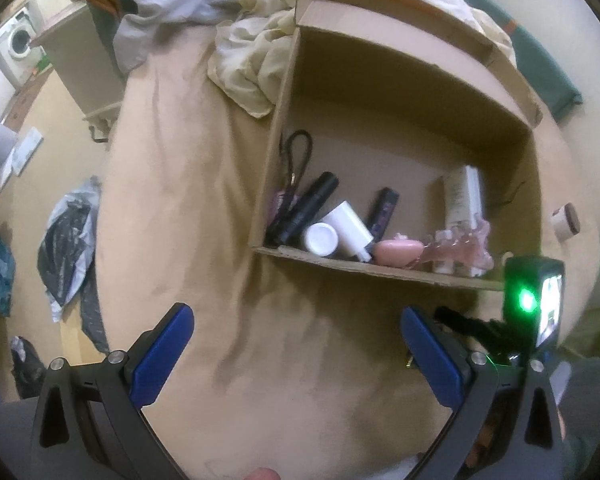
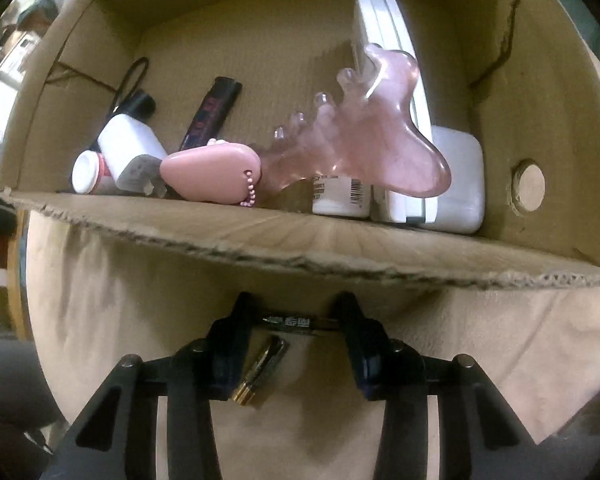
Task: Organize rigid objects
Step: 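Grasp the black-and-gold battery with the right tool, then grasp the small gold battery with the left tool while the right tool holds its battery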
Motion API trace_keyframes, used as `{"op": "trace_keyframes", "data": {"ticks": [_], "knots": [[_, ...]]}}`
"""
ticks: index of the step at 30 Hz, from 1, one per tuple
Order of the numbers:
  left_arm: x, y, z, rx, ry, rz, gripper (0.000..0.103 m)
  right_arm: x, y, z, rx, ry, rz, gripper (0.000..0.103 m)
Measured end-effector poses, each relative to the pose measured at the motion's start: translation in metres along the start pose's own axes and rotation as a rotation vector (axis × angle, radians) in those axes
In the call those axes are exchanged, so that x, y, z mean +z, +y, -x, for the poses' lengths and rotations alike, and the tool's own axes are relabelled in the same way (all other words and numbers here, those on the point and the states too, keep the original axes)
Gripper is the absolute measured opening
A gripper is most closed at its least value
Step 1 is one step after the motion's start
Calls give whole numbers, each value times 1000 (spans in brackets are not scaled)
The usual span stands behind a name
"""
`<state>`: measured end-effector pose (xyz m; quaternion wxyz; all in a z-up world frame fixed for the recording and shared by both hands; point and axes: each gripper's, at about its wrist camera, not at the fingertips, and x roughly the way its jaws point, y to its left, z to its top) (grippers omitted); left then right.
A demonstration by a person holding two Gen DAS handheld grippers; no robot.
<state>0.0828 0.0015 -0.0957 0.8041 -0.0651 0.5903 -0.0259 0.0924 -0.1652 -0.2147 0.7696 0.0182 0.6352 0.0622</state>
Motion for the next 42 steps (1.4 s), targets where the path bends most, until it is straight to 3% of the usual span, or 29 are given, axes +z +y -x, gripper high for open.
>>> {"op": "trace_keyframes", "data": {"ticks": [6,14,19,22,25,31,33,36,42], "knots": [[1,0,2,2,-6,6,103,-5,-4,20,83,5,-3,45],[1,0,-2,3,4,4,103,-8,-22,90,186,-77,52,45],[-3,-5,-5,15,4,-23,103,-1,-41,144,234,-237,96,45],[-6,-6,-9,26,8,-36,103,-1,-41,167,206,-376,131,45],[-8,-9,-13,47,9,-58,103,-1,-47,166,196,-453,97,45],[-17,-27,-22,95,-2,-134,103,8,-57,165,253,-475,36,45],[-22,-44,-25,107,-15,-169,103,10,-55,162,267,-480,31,45],[-30,-79,-44,83,39,-261,102,14,-60,164,280,-494,8,45],[-47,-121,-94,90,171,-358,80,17,-80,167,329,-503,-65,45]]}}
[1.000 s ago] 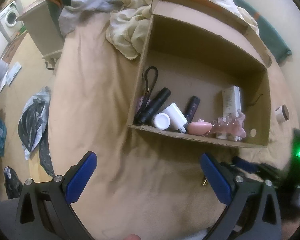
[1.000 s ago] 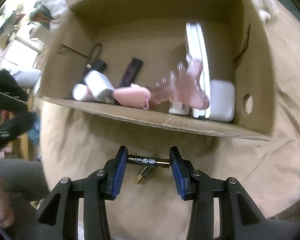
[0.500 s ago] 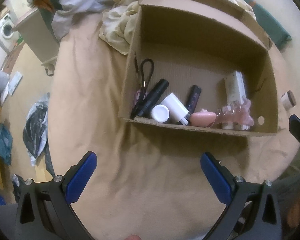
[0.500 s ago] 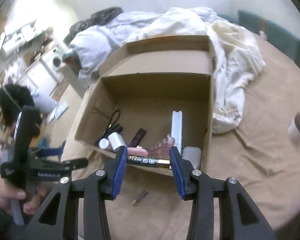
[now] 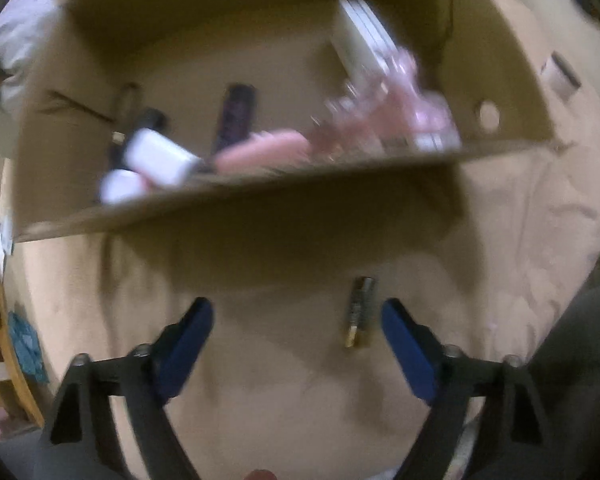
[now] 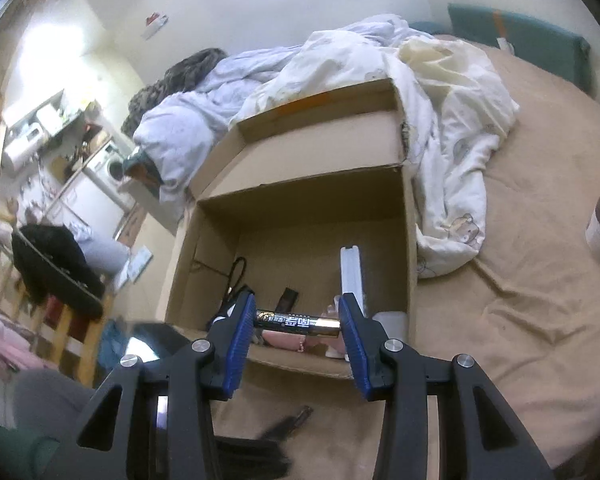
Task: Organize rigid objects
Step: 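Grasp the small gold battery with the left tool while the right tool holds its battery, then carry both batteries into the box and open both tools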
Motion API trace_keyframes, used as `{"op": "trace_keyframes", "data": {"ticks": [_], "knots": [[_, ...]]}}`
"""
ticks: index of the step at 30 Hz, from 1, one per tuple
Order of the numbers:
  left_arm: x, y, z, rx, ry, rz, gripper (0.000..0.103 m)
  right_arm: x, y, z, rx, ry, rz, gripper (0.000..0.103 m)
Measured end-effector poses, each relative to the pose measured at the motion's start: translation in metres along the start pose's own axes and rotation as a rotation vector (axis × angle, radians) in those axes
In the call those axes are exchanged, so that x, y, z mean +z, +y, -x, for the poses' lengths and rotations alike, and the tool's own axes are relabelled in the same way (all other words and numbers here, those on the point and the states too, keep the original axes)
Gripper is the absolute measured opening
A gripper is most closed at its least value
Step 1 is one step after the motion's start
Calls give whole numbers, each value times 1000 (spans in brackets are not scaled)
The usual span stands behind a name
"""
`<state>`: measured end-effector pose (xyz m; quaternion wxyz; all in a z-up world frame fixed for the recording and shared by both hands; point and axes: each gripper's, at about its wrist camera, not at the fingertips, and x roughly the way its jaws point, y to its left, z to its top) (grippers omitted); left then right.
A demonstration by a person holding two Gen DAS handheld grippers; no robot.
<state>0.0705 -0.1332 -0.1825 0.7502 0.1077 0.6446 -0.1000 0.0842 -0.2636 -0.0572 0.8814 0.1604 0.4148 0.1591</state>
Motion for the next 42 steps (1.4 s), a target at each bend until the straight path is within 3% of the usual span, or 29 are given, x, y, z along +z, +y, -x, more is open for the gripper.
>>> {"op": "trace_keyframes", "data": {"ticks": [7,9,11,14,28,32,39,42], "knots": [[3,-13,-24,63,64,-26,72,2,-6,0,11,16,-18,45],[4,-16,-24,55,70,-25,56,2,-5,-3,1,26,-12,45],[6,-17,-21,47,73,-25,32,2,-5,-4,11,34,-16,45],[9,-16,-18,52,74,-33,10,2,-5,-4,8,34,-14,45],[8,58,15,83,24,109,9,-4,-7,-10,-43,55,-7,45],[5,79,51,131,-54,138,9,-5,-6,-11,-57,63,5,45],[10,125,138,70,-215,219,9,-2,-13,-12,-53,66,-33,45],[15,139,158,25,-274,242,9,4,-13,-16,-45,72,-33,45]]}}
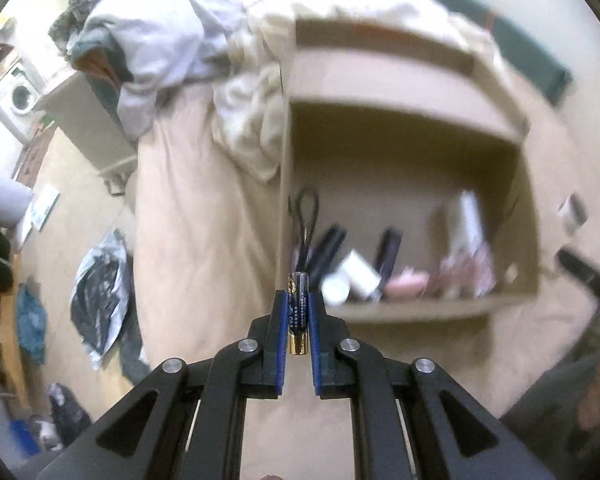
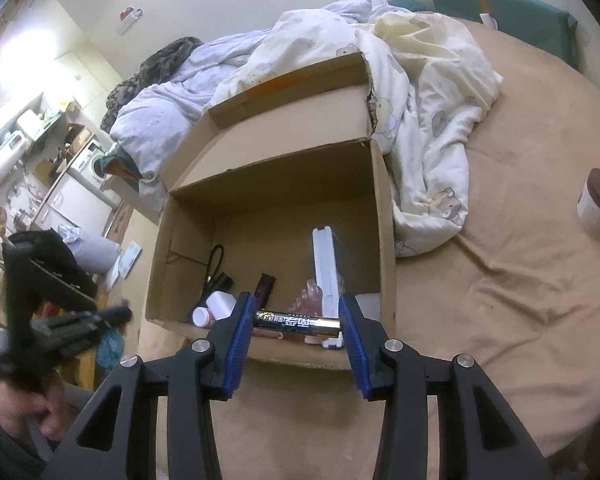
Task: Organize rigid objects
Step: 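Carry both batteries into the box and open both tools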
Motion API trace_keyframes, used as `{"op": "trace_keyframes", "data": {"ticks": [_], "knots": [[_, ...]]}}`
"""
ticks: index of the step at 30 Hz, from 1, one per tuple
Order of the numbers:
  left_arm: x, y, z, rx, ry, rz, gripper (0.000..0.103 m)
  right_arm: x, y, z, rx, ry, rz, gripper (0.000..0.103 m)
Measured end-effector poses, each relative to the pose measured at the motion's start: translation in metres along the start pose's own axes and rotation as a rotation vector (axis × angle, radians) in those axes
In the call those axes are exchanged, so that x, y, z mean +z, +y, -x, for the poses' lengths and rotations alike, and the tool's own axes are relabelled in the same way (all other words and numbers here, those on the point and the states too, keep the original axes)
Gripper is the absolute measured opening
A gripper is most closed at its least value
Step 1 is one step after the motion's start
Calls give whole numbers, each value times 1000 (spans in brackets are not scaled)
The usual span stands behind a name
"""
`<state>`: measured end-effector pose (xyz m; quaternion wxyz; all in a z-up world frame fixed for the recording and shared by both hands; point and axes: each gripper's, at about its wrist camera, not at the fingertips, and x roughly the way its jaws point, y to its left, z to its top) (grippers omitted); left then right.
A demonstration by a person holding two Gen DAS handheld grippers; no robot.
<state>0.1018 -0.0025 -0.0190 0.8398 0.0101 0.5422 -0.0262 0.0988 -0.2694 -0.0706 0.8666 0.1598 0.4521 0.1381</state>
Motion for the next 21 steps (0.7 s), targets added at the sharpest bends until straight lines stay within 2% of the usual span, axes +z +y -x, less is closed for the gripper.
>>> {"op": "trace_keyframes", "data": {"ticks": [5,10,14,17,21], "knots": [[32,1,-1,-2,-67,-1,9,14,1,-13,-6,6,12,45],[47,-13,-32,2,-75,-42,9,25,5,-43,-55,47,43,45],[40,-27,-72,-4,-36,-80,9,21,11,-63,-58,96,61,45],[30,-40,-96,62,-22,-158,9,15,20,-72,-50,121,95,45],[25,-39,-116,73,30,-144,9,6,26,-91,-57,188,121,45]]}}
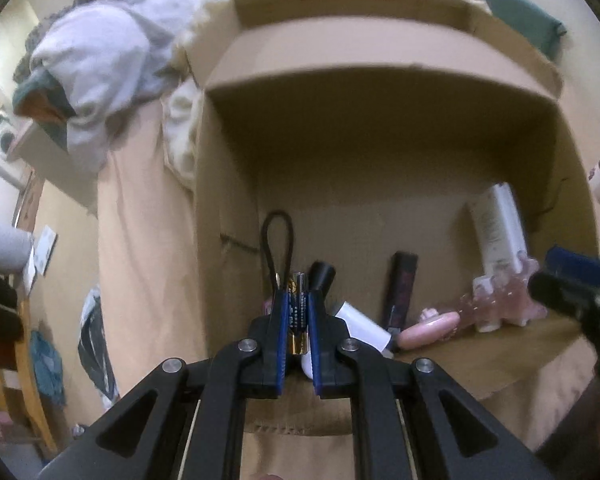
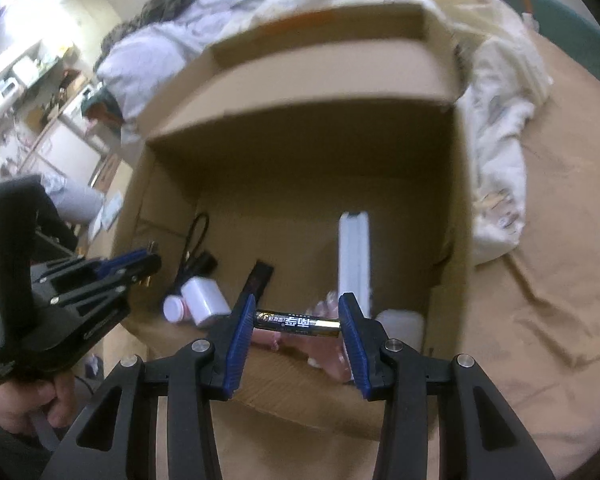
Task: Organize rigid objects
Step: 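Carry both batteries into the box and open both tools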
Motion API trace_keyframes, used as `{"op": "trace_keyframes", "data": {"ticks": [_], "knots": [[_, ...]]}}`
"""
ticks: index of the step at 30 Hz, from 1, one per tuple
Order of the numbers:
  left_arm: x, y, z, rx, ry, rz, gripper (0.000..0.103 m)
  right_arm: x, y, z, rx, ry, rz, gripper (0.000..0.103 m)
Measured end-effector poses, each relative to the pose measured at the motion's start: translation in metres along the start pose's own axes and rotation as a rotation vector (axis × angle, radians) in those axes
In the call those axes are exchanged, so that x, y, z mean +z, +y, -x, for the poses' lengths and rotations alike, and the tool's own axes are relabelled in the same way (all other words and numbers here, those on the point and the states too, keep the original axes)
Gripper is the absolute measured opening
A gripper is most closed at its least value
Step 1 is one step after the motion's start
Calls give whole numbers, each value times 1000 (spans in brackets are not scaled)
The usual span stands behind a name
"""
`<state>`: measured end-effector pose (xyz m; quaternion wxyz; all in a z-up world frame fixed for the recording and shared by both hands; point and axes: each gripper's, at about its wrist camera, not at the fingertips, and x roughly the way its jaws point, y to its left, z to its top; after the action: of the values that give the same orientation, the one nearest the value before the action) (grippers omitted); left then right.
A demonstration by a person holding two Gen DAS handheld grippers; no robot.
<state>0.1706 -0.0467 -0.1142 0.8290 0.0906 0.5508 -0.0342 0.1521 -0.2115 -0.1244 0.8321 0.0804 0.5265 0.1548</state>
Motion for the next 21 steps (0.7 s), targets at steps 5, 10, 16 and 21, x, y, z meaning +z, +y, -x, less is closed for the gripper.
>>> {"op": "trace_keyframes", "data": {"ticks": [5,10,16,21], "knots": [[-1,-5,-4,8,4,-8,9,-5,7,-8,-8,25,33,45],[-4,-12,0,-9,3,-19,9,-6,5,-7,-9,32,25,45],[0,-13,25,-13,-66,-5,67,-5,-2,-5,-8,24,-16,45],[-1,-5,43,-35,-112,42,77,-2,-5,2,22,-1,-38,58]]}}
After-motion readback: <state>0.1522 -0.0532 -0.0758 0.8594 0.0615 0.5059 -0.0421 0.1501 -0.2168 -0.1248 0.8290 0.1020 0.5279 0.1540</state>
